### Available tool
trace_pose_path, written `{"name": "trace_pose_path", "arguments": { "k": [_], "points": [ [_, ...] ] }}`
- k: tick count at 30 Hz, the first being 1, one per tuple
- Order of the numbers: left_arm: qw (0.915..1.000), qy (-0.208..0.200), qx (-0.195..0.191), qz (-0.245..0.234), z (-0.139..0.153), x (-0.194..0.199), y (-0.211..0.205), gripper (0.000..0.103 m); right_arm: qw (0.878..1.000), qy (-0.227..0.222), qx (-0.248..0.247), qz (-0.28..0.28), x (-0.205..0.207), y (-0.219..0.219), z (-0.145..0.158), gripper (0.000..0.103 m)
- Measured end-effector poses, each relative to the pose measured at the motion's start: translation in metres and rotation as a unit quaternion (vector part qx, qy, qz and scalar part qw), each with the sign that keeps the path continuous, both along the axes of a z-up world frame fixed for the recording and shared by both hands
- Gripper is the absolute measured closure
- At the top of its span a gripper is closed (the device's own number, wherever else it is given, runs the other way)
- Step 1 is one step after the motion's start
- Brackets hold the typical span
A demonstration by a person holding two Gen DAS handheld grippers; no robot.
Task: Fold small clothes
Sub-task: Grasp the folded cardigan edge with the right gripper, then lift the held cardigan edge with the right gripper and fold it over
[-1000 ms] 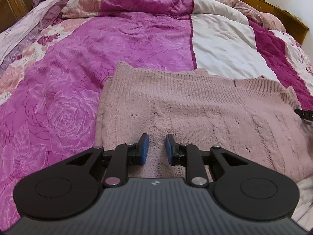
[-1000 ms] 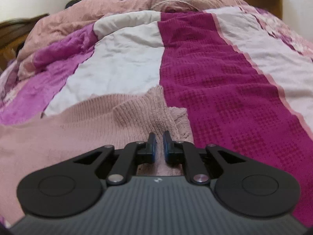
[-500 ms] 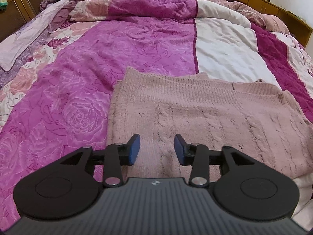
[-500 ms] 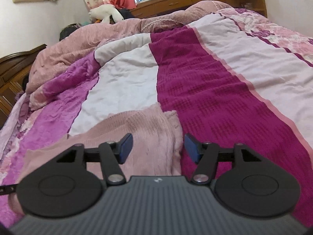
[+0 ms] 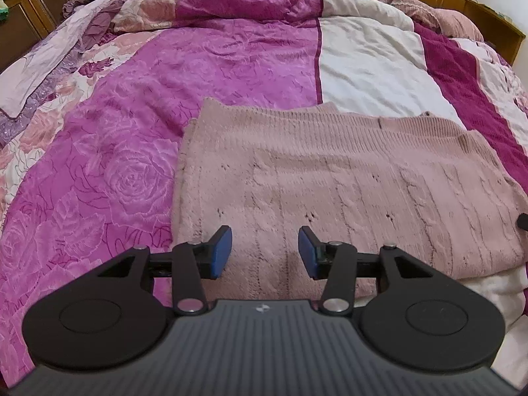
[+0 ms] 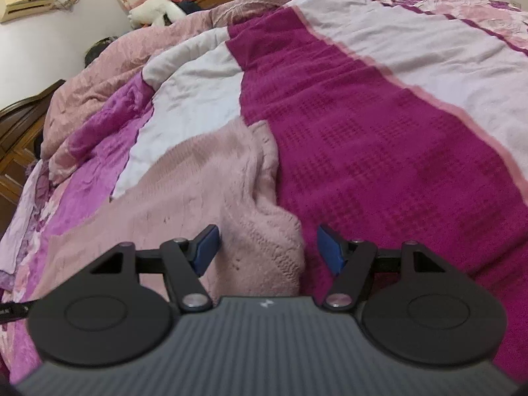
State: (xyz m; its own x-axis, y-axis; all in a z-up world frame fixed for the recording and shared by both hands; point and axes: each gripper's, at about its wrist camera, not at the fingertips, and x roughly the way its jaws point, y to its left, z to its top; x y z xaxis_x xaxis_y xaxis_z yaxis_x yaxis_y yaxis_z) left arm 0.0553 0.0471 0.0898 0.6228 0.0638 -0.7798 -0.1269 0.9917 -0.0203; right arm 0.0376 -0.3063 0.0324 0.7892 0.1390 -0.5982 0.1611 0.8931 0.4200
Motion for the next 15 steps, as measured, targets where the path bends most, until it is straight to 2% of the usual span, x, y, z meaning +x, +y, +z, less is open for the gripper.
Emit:
{"name": "trace_pose_path", "arguments": {
  "k": [7,15],
  "points": [
    [1.0,0.007,0.003,-0.001,-0.004,0.001,-0.003,0.05,1.0,-0.006,0.018,0.024,0.017,0.001,-0.009,0.034],
    [0.9998,0.013,0.013,-0.003,-0.009,0.004,-0.007,0.05,0.995,-0.031,0.089,0.023,0.034,-0.006,-0.024,0.034]
  ]
}}
